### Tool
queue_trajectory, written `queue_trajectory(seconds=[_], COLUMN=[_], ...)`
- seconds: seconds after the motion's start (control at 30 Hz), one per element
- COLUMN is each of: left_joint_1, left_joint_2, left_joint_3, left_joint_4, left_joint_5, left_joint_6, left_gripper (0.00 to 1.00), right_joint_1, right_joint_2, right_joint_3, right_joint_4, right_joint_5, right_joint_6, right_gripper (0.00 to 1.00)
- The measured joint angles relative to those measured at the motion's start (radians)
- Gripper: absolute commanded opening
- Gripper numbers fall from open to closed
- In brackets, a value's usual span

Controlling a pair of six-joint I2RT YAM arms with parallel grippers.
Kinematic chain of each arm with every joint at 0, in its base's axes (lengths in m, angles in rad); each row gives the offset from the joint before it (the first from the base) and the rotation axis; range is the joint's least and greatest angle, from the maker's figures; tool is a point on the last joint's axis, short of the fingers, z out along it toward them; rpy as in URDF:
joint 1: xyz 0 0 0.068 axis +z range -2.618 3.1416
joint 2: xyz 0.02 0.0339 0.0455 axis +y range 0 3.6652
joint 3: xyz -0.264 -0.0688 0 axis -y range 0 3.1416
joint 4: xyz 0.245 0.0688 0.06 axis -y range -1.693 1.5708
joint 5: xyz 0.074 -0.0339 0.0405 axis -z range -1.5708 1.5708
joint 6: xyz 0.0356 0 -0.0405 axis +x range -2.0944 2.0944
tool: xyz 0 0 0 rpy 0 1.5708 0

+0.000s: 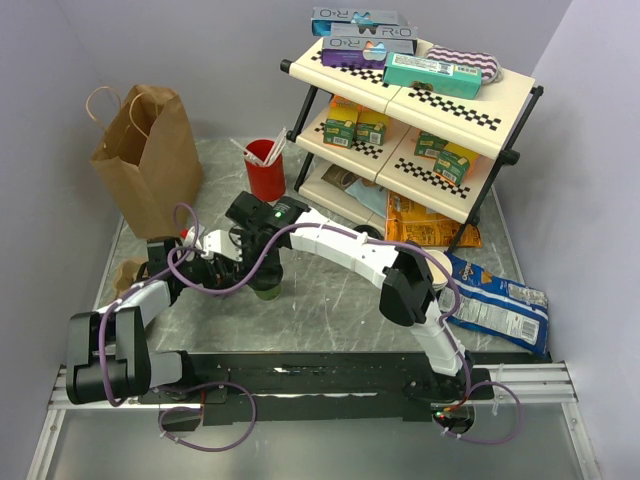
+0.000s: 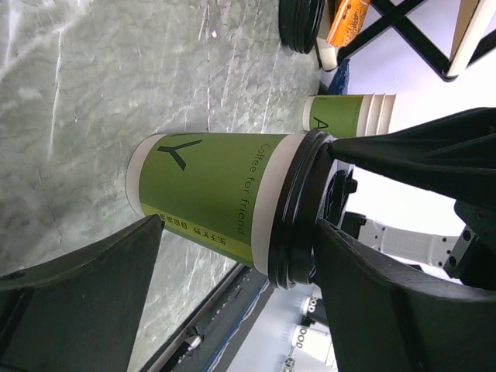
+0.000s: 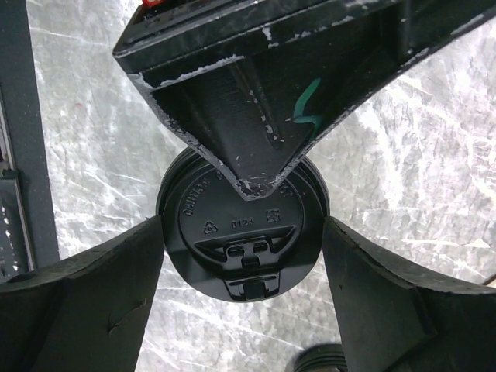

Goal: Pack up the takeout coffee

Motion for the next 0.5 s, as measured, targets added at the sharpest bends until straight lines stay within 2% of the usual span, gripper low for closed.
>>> queue_trajectory(seconds=[0.13, 0.27, 0.37, 0.5], left_joint_1=[0.0, -0.001, -0.003, -0.005], left_joint_2=[0.019, 0.055, 0.068, 0.066], left_joint_3=[0.004, 0.031, 0.035, 0.036], left_joint_4=[-0.001, -0.026, -0.033, -0.033], left_joint_5=[-0.002, 0.014, 0.027, 0.026], left_joint_6=[-0.007, 0.005, 0.011, 0.011], left_gripper=[0.83, 0.83, 0.83, 0.83], right_joint_1=[-0.007, -0.016, -0.034, -0.068], right_joint_2=[-0.005, -0.01, -0.018, -0.021], right_joint_3=[-0.011, -0.022, -0.048, -0.063], right_joint_4=[0.011, 0.024, 0.047, 0.055], right_joint_5=[-0.013, -0.029, -0.074, -0.138], right_joint_6=[0.008, 0.024, 0.045, 0.078], right_gripper=[0.85, 0.96, 1.0, 1.0])
